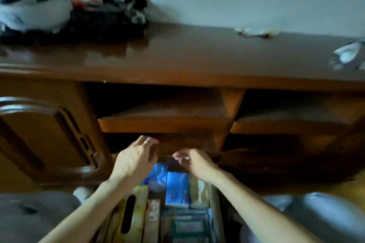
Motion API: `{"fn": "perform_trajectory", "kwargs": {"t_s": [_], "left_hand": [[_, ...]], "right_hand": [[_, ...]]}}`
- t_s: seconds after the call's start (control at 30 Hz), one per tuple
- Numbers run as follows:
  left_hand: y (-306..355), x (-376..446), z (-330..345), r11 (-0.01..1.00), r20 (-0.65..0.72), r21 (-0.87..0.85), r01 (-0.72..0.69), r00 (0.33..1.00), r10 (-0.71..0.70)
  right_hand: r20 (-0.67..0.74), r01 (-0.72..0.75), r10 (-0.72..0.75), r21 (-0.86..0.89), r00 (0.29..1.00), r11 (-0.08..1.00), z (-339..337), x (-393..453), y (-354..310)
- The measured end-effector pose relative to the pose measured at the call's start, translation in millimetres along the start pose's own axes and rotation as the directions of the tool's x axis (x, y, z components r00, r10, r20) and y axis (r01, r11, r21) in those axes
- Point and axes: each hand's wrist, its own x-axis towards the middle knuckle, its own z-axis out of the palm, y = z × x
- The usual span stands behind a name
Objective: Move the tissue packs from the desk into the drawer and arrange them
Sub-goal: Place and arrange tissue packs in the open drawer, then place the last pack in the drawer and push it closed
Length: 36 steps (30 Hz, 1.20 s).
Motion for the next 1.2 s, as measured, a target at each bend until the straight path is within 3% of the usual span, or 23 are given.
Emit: {"fn": "perform_trajectory", "kwargs": {"t_s": [0.13, 0.23, 0.43, 0.57, 0.77, 0.97, 1.13, 1.2], "left_hand": [[54.3, 63.2, -94.3, 0.958, -0.307, -0.004, -0.287, 0.912, 0.272], [89.7, 115.1, -138.6, 0.939, -0.400, 0.004, -0.343, 0.860, 0.316], [127.9, 230.8, -151.9, 0.955, -0.291, -0.068, -0.289, 0.921, 0.258], [143.6, 309.8, -126.9, 0.956, -0.192, -0.047, -0.288, 0.942, 0.275], [136.0, 397.0, -64.9, 0.956, -0.008, 0.047, -0.291, 0.957, 0.291], [132.5, 436.0, -39.0, 0.938, 0.026, 0.041, -0.343, 0.939, 0.342], [129.7, 435.4, -38.1, 0.931, -0.017, 0.028, -0.364, 0.931, 0.364], [129.7, 433.4, -40.5, 0.936, -0.027, 0.020, -0.352, 0.935, 0.353]], "right_hand": [[-0.276, 0.150, -0.154, -0.036, 0.949, 0.988, -116.4, -27.5, -57.0], [-0.381, 0.196, -0.218, -0.097, 0.898, 0.976, -183.8, -36.0, -89.6], [-0.563, 0.155, -0.250, -0.213, 0.788, 0.965, -282.0, 13.6, -101.1], [-0.594, -0.031, -0.187, -0.337, 0.782, 0.941, -333.0, 79.5, -78.3], [-0.621, -0.319, -0.086, -0.511, 0.779, 0.798, -396.3, 190.9, -36.6], [-0.567, -0.420, 0.066, -0.521, 0.821, 0.744, -429.7, 278.8, -18.8], [-0.573, -0.560, 0.199, -0.567, 0.795, 0.604, -436.2, 303.4, -12.2], [-0.605, -0.581, 0.202, -0.536, 0.771, 0.613, -434.0, 299.4, -12.5]]}}
